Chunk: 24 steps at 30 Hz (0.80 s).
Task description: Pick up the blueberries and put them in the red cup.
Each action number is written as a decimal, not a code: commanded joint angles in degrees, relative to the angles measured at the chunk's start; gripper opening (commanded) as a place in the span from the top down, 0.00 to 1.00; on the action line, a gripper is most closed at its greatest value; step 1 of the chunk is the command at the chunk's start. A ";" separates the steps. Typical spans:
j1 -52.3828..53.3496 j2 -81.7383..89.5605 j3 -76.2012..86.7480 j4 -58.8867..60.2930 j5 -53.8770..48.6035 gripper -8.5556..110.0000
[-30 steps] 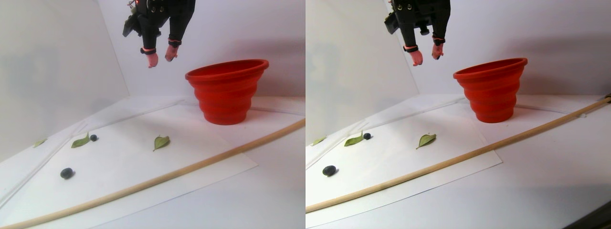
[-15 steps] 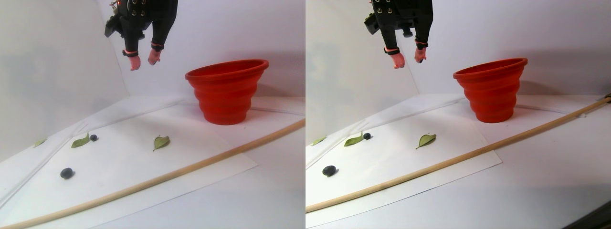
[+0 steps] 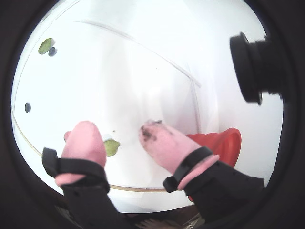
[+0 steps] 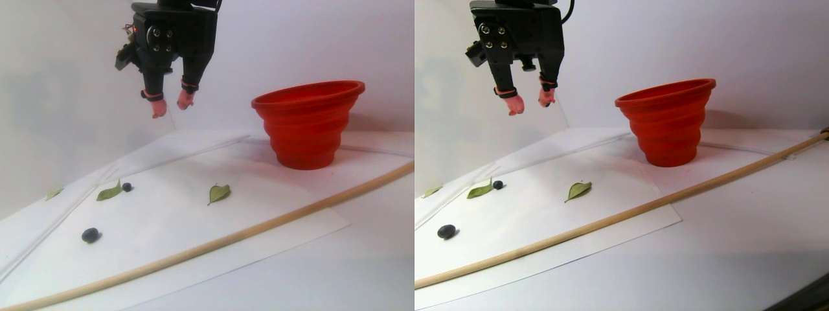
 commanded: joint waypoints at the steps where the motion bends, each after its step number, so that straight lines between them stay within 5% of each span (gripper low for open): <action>1: -2.72 -1.05 -0.70 -2.72 0.53 0.79; 24: -9.23 -14.15 -5.45 -12.04 1.67 0.79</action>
